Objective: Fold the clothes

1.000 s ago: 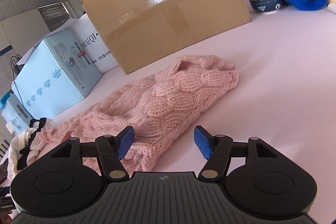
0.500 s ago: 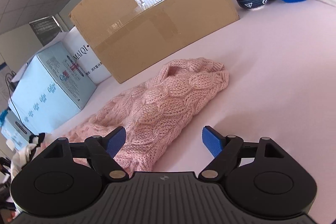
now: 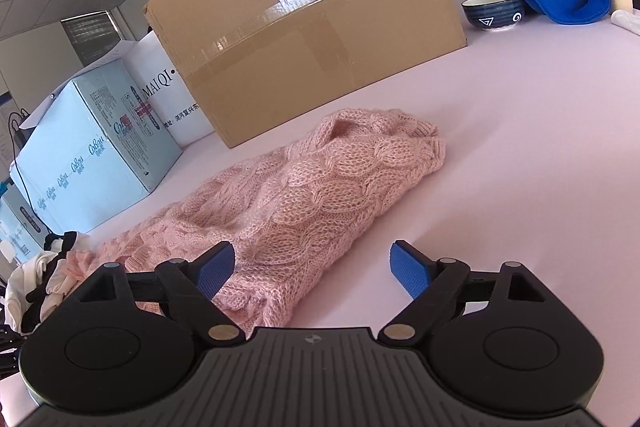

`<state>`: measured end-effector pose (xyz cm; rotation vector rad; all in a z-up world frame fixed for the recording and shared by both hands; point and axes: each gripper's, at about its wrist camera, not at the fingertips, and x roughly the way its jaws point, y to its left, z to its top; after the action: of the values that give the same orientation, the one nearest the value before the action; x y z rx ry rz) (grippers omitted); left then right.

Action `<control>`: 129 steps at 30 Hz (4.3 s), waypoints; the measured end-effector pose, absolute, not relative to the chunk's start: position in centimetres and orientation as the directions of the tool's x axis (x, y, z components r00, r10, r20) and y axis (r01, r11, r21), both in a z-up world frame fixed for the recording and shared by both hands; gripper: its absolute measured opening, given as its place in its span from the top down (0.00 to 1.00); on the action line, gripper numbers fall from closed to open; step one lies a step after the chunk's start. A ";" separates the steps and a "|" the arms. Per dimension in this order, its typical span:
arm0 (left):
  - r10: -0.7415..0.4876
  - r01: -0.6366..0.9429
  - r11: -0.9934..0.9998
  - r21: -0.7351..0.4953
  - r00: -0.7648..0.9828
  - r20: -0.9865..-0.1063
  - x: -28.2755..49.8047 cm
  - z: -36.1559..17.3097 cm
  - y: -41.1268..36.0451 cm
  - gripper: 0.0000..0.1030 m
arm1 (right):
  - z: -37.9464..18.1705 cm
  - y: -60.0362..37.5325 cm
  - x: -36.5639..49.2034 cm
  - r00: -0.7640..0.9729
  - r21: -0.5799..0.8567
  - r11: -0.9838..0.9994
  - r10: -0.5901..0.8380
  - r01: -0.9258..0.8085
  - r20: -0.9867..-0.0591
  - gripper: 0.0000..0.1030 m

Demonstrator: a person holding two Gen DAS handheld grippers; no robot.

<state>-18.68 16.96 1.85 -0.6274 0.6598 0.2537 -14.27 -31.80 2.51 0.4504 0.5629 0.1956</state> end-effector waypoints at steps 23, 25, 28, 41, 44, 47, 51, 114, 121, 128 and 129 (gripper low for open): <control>0.004 -0.350 0.813 -0.465 0.803 -0.596 -18.6 1.0 17.5 0.93 | 2.6 -33.9 -12.2 0.829 0.582 0.812 0.293 0.046 -0.476 0.38; 0.001 -0.349 0.808 -0.474 0.806 -0.592 -18.6 0.9 17.6 0.93 | 2.3 -33.7 -11.7 0.811 0.589 0.807 0.316 0.043 -0.492 0.65; -0.004 -0.347 0.804 -0.483 0.809 -0.587 -18.6 0.8 17.8 0.93 | 1.8 -33.8 -11.4 0.792 0.624 0.781 0.357 0.038 -0.495 0.83; -0.053 -0.328 0.822 -0.466 0.771 -0.635 -19.0 1.7 17.8 0.93 | 2.1 -38.7 -15.3 0.817 0.752 0.658 0.411 0.041 -0.405 0.91; -0.056 -0.311 0.838 -0.449 0.769 -0.637 -19.6 1.8 17.4 0.93 | 2.1 -40.0 -16.5 0.816 0.740 0.671 0.402 0.046 -0.415 0.91; -0.091 -0.287 0.840 -0.460 0.762 -0.642 -19.7 2.0 16.9 0.93 | 2.7 -40.9 -17.8 0.822 0.723 0.690 0.388 0.040 -0.416 0.91; -0.155 -0.233 0.844 -0.484 0.757 -0.635 -19.9 2.5 16.1 0.93 | 3.9 -42.3 -19.8 0.842 0.690 0.722 0.349 0.039 -0.412 0.91; -0.161 -0.213 0.833 -0.510 0.790 -0.592 -19.1 4.1 15.6 0.93 | 2.7 -41.6 -22.4 0.830 0.768 0.640 0.442 -0.027 -0.339 0.96; -0.156 -0.219 0.833 -0.509 0.788 -0.595 -17.9 4.8 15.7 0.93 | 3.7 -41.3 -21.9 0.837 0.747 0.664 0.426 -0.032 -0.343 0.97; -0.176 -0.199 0.823 -0.532 0.802 -0.571 -16.1 6.4 16.1 0.93 | 6.0 -41.5 -20.2 0.850 0.744 0.666 0.425 -0.061 -0.311 0.97; -0.172 -0.197 0.825 -0.529 0.804 -0.569 -15.6 6.7 16.1 0.93 | 6.3 -41.5 -19.7 0.850 0.742 0.667 0.425 -0.061 -0.312 0.97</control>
<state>-15.58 16.11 6.67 -0.6109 0.6471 0.0144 -19.69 -41.52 6.29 0.7994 0.4936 0.2869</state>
